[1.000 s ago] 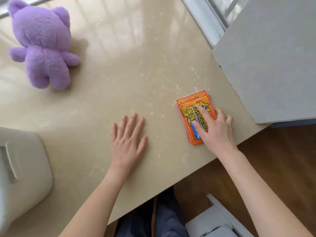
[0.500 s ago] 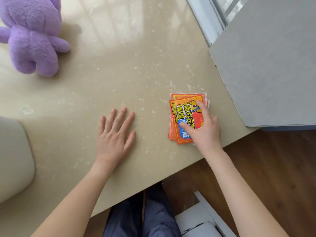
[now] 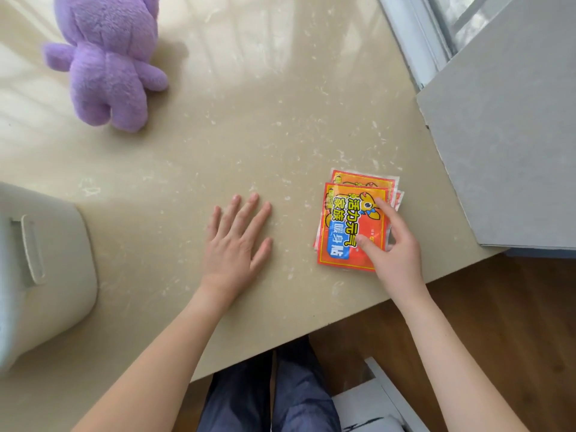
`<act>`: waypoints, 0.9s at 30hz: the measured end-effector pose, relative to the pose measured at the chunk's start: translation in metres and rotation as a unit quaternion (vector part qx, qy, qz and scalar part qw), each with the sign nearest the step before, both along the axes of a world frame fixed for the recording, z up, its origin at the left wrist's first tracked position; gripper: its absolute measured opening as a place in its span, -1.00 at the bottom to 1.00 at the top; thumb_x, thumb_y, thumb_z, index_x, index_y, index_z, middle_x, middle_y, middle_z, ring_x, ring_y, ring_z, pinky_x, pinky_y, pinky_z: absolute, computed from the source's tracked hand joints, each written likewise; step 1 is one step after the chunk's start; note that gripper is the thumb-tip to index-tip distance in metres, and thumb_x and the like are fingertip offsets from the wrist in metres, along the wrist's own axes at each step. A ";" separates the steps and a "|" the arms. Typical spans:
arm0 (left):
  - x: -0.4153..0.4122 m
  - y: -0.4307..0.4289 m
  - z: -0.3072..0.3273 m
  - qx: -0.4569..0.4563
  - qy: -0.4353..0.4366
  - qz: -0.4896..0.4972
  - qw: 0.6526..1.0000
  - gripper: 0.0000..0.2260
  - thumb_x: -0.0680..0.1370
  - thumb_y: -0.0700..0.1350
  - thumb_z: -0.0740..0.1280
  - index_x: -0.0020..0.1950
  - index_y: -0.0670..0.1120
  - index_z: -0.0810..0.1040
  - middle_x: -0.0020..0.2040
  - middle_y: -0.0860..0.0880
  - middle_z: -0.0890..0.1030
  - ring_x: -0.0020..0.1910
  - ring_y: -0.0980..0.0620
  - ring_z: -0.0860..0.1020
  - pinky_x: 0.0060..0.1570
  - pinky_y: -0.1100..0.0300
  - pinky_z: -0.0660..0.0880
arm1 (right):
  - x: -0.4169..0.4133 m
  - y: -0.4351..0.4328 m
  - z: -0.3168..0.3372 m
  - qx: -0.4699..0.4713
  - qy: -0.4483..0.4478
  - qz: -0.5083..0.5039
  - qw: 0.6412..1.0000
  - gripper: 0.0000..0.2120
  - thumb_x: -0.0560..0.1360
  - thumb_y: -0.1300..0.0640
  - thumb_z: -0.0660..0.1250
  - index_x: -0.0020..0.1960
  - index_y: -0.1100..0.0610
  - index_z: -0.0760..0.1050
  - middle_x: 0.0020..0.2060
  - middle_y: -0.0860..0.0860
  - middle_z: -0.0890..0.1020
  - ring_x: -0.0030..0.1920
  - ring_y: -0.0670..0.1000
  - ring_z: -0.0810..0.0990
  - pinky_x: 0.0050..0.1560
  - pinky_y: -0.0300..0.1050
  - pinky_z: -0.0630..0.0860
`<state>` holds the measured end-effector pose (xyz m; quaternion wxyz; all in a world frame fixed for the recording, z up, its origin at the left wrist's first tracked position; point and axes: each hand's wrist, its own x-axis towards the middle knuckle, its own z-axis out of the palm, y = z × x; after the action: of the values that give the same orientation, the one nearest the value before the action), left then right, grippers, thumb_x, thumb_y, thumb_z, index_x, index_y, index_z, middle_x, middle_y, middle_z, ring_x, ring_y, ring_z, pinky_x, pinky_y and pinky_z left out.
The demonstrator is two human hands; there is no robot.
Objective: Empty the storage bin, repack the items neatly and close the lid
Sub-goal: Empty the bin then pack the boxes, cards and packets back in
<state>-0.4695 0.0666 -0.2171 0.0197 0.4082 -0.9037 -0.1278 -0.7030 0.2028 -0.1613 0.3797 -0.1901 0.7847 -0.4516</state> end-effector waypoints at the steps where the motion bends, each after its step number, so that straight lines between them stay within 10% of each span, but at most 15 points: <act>1: 0.000 -0.002 0.001 0.007 0.018 0.001 1.000 -0.50 0.59 0.13 0.12 0.53 0.06 0.29 0.54 0.02 0.27 0.54 -0.08 0.15 0.51 -0.06 0.01 | 0.002 -0.004 0.000 -0.009 -0.006 -0.004 1.000 -0.41 0.47 0.33 0.43 0.38 -0.14 0.43 0.24 -0.19 0.57 0.11 -0.13 0.64 0.01 -0.15 0.63; 8: 0.015 -0.032 0.039 0.106 0.179 0.086 0.974 -0.60 0.58 0.00 0.19 0.38 -0.10 0.49 0.31 -0.04 0.52 0.31 -0.05 0.41 0.32 0.04 0.35 | 0.023 -0.043 0.010 -0.031 -0.027 0.006 0.999 -0.41 0.46 0.39 0.42 0.36 -0.09 0.47 0.27 -0.09 0.57 0.10 -0.14 0.64 -0.11 -0.30 0.58; 15: 0.036 -0.120 0.084 -0.016 0.246 0.171 0.954 -0.57 0.53 -0.02 0.30 0.37 -0.15 0.49 0.32 -0.07 0.52 0.28 -0.08 0.44 0.34 0.10 0.33 | 0.054 -0.116 0.031 -0.069 -0.034 0.051 0.996 -0.42 0.46 0.40 0.41 0.35 -0.09 0.47 0.21 -0.08 0.61 0.03 -0.21 0.65 -0.13 -0.34 0.57; 27: 0.017 -0.261 0.069 -0.009 0.137 0.351 0.926 -0.07 0.31 0.23 0.49 0.58 0.14 0.09 0.54 -0.22 0.13 0.49 -0.28 0.12 0.46 -0.13 0.12 | 0.070 -0.212 0.018 -0.121 -0.052 0.069 0.989 -0.42 0.46 0.38 0.43 0.34 -0.13 0.48 0.22 -0.11 0.60 0.05 -0.15 0.66 -0.12 -0.23 0.63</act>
<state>-0.4525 -0.1941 -0.1477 0.1910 0.6774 -0.6923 -0.1589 -0.6330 -0.0094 -0.1430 0.4247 -0.2643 0.6882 -0.5255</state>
